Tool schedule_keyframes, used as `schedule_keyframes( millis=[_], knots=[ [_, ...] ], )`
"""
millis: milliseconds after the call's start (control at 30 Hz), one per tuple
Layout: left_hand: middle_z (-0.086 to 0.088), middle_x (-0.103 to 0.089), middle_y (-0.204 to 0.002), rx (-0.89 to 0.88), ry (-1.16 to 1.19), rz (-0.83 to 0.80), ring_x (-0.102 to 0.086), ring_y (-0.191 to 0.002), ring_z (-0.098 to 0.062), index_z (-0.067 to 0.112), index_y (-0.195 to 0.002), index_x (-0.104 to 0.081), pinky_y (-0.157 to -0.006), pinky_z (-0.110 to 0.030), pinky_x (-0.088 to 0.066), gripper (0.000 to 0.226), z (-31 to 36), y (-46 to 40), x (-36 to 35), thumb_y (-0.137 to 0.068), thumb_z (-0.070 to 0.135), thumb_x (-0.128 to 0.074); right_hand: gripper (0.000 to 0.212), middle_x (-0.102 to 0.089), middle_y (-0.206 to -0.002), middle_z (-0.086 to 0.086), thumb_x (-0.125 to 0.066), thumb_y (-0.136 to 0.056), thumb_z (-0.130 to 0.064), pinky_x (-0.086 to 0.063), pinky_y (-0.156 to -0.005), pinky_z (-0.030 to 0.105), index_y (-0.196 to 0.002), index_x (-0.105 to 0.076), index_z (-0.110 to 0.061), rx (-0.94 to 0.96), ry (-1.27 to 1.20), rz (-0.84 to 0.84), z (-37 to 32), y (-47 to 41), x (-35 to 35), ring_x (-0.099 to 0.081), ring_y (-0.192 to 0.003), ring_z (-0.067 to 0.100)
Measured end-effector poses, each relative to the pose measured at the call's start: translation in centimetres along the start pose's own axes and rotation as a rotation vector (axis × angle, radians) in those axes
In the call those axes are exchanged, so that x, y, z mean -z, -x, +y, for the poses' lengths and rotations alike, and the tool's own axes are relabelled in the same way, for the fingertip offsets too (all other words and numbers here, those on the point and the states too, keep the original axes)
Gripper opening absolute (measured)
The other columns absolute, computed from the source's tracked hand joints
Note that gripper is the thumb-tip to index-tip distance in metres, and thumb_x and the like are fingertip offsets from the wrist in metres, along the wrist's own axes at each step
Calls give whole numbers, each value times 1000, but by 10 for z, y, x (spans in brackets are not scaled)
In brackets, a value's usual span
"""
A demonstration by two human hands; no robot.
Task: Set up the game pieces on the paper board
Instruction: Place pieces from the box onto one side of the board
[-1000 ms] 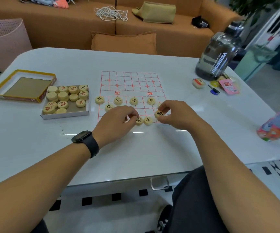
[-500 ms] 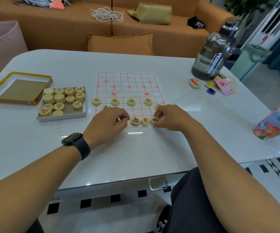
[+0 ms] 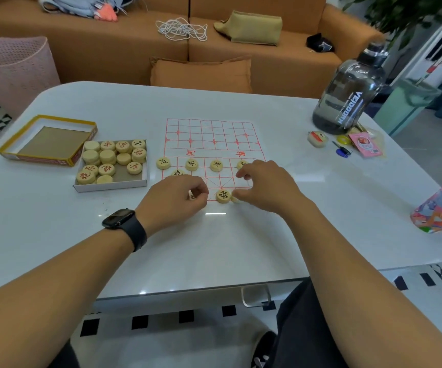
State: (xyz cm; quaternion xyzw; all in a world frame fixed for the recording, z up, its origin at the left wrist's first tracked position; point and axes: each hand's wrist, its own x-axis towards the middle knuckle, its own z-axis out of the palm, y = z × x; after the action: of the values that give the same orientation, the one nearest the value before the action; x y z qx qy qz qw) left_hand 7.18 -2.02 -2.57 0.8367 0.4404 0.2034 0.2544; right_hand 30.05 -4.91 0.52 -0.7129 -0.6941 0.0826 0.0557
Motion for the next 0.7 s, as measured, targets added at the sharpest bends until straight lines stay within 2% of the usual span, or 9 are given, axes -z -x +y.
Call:
schedule_keyframes(
  millis=[67, 167, 233, 333, 467, 600, 700],
  knots=[
    [22, -66, -88, 42, -23, 2, -59, -78, 0, 36, -93, -67, -65, -25, -46, 9, -4, 3, 11, -94, 37, -58, 50, -64, -124, -9, -68, -86, -56, -51, -93, 40, -128, -63, -31, 85, -9, 31, -24, -4, -2, -55, -113, 16],
    [18, -66, -90, 136, -28, -14, -59, -80, -2, 36, -97, -68, -71, -29, -49, 9, -23, 6, 42, -94, 38, -60, 39, -64, -121, -10, -65, -90, -49, -51, -89, 38, -125, -66, -31, 218, -61, 24, -67, -16, -6, -55, -111, 15],
    [15, -66, -91, 226, 4, 40, -59, -82, -3, 32, -99, -70, -73, -28, -50, 9, -43, 11, 68, -94, 33, -62, 34, -65, -116, -10, -65, -92, -47, -53, -87, 39, -121, -67, -31, 282, -120, 7, -99, -28, -10, -57, -108, 15],
    [13, -64, -92, 330, -29, 162, -58, -83, -6, 30, -101, -70, -68, -26, -45, 11, -80, 19, 102, -93, 26, -63, 28, -66, -112, -9, -63, -93, -42, -54, -85, 41, -117, -69, -30, 342, -141, -32, -142, -52, -19, -58, -105, 15],
    [10, -64, -98, 451, -108, 112, -60, -89, -13, 28, -111, -68, -75, -31, -49, 21, -122, 34, 123, -91, 21, -65, 21, -70, -106, -9, -58, -94, -31, -56, -82, 40, -108, -74, -30, 394, -179, -77, -183, -83, -34, -62, -99, 16],
    [9, -65, -99, 394, 21, 126, -56, -76, -5, 28, -111, -69, -65, -22, -43, 19, -144, 46, 125, -93, 22, -65, 28, -70, -111, -10, -52, -99, -25, -52, -78, 33, -112, -75, -34, 472, -117, -119, -211, -106, -44, -59, -98, 14],
    [14, -65, -100, 349, 104, 180, -57, -74, -3, 32, -108, -70, -67, -20, -44, 19, -152, 49, 121, -91, 22, -70, 28, -70, -113, -7, -55, -100, -25, -56, -84, 40, -116, -74, -37, 506, -60, -197, -218, -120, -52, -62, -100, 18]
  ],
)
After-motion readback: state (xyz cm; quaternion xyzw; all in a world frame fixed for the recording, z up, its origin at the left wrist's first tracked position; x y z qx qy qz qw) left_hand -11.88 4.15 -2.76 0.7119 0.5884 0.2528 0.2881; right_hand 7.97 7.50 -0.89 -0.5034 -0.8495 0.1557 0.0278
